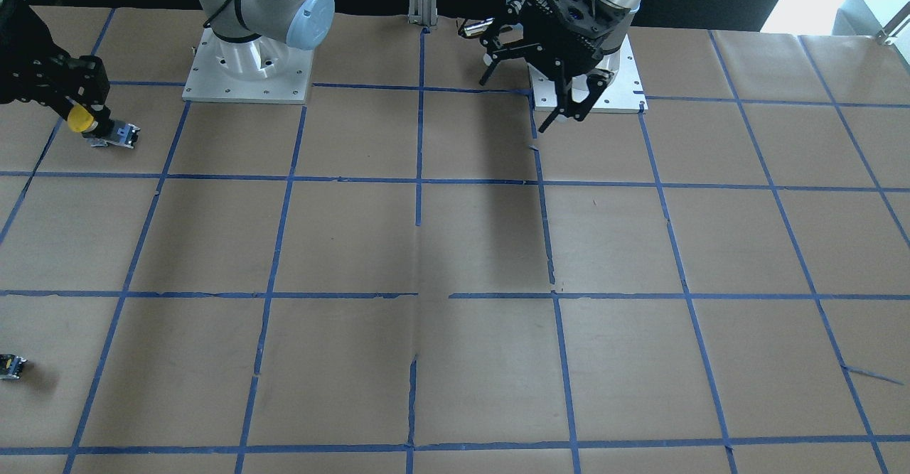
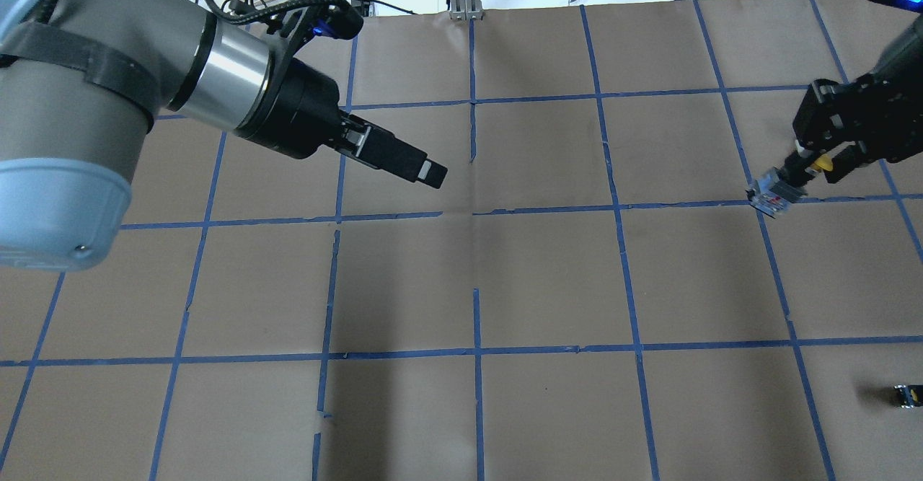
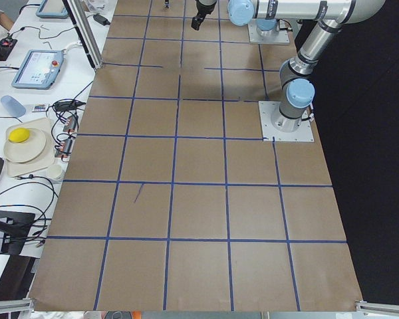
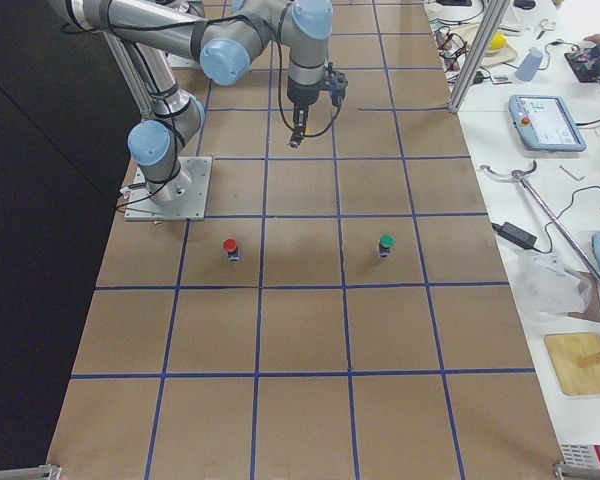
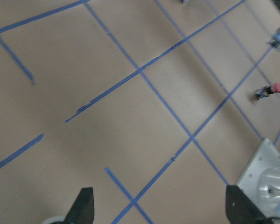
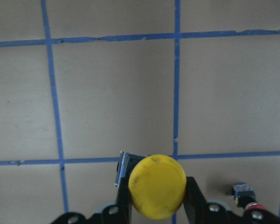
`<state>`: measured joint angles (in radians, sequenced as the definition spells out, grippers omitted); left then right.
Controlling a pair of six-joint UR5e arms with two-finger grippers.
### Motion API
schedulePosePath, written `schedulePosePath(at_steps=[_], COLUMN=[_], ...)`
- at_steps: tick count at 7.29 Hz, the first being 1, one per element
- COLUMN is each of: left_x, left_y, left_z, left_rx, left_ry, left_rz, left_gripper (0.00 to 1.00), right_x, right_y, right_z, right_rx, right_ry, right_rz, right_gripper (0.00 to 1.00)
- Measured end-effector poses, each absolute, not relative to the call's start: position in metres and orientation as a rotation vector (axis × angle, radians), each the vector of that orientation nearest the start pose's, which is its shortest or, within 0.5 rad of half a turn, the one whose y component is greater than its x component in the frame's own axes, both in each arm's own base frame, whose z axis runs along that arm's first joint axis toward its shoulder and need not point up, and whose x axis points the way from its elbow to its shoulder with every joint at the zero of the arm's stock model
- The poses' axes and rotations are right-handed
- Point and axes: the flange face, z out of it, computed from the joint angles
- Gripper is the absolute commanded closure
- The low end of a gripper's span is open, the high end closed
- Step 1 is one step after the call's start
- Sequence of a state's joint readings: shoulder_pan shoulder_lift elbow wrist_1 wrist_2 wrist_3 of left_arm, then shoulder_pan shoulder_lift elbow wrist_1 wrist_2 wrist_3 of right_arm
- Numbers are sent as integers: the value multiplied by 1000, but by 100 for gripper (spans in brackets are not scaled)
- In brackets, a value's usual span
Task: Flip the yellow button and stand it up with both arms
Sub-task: 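Open the left gripper and pull it back while the right gripper carries the button away, then lower the yellow button upright onto the table with the right gripper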
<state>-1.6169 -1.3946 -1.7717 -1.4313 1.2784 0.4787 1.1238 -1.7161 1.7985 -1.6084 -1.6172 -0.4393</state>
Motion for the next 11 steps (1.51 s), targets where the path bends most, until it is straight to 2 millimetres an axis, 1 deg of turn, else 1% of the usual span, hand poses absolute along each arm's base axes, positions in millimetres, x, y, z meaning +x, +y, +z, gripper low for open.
schedulePosePath(at_steps=[1, 2, 3, 4, 5, 6, 7, 8, 10, 11], left_x=[-169, -159, -154, -151, -146, -142, -144, -149, -153, -150], left_y=[-418, -418, -418, -419, -420, -425, -430, -435, -444, -451], left_z=[489, 487, 490, 500, 513, 521, 523, 523, 526, 530], left_rx=[771, 533, 318, 182, 82, 28, 5, 3, 16, 8], left_ry=[3195, 3173, 3149, 3125, 3083, 3049, 3067, 3115, 3152, 3140], left_rz=[-239, -168, -122, -94, -62, -47, -48, -70, -195, -239], left_gripper=[0, 0, 0, 0, 0, 0, 0, 0, 0, 2], right_x=[-87, -107, -125, -140, -151, -160, -167, -178, -212, -220], right_y=[-437, -435, -431, -427, -420, -413, -412, -414, -417, -419], right_z=[430, 417, 404, 385, 365, 347, 331, 314, 281, 270], right_rx=[-72, -138, -189, -268, -336, -368, -389, -391, -374, -368], right_ry=[3218, 3249, 3272, 3293, 3309, 3315, 3313, 3314, 3314, 3319], right_rz=[44, -3, -46, -90, -133, -170, -199, -210, -210, -217], right_gripper=[86, 86, 86, 86, 86, 86, 86, 86, 85, 86])
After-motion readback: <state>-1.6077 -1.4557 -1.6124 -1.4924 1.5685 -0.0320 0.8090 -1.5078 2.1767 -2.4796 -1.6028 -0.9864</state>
